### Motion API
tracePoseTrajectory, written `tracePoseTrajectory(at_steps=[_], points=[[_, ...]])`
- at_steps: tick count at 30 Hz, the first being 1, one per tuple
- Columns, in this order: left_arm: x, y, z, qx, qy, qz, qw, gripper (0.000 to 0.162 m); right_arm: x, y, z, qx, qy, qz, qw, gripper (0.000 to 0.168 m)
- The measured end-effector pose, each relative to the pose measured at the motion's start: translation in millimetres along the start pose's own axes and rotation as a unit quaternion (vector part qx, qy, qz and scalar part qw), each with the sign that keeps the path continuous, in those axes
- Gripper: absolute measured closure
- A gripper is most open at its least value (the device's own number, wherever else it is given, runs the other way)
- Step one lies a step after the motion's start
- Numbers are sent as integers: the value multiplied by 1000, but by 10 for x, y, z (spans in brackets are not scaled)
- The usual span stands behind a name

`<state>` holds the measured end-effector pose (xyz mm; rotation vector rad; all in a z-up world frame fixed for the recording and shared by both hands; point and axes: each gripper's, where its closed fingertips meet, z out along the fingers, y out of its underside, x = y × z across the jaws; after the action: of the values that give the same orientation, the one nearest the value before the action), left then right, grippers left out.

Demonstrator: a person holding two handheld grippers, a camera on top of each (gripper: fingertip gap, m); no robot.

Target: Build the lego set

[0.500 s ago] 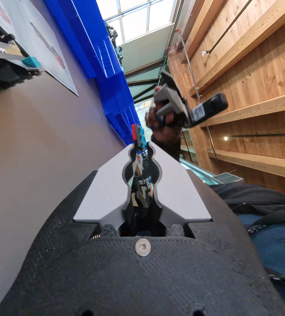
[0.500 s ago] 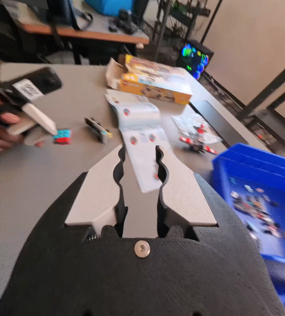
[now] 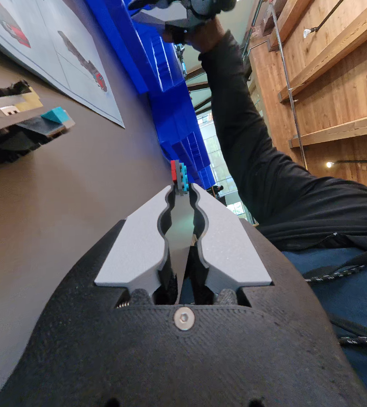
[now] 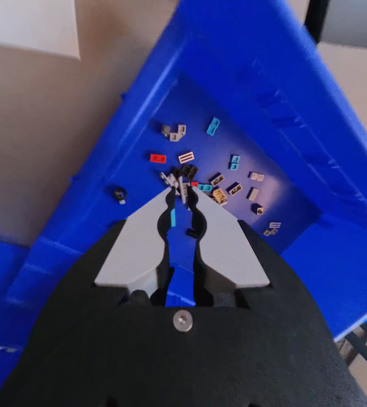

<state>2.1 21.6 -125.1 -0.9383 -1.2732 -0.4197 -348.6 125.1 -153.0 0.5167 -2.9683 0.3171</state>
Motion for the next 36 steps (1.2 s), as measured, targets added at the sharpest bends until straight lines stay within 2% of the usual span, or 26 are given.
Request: tracePoseTrajectory(at_steps=[6, 15, 20, 31, 36], points=[[-93, -8, 30, -9, -14, -27, 999, 150, 130, 165, 314, -29, -48, -58, 997, 160], [-142, -12, 65, -23, -10, -57, 998, 150, 122, 178, 395, -32, -44, -113, 992, 158], [-142, -20, 59, -20, -10, -57, 998, 150, 138, 196, 402, -31, -45, -102, 993, 153], [-124, -34, 28, -6, -17, -38, 999, 150, 125, 159, 398, -25, -23, -88, 996, 159], [-118, 12, 2, -4, -26, -30, 999, 150, 8, 10, 218, 11, -7, -83, 996, 159]])
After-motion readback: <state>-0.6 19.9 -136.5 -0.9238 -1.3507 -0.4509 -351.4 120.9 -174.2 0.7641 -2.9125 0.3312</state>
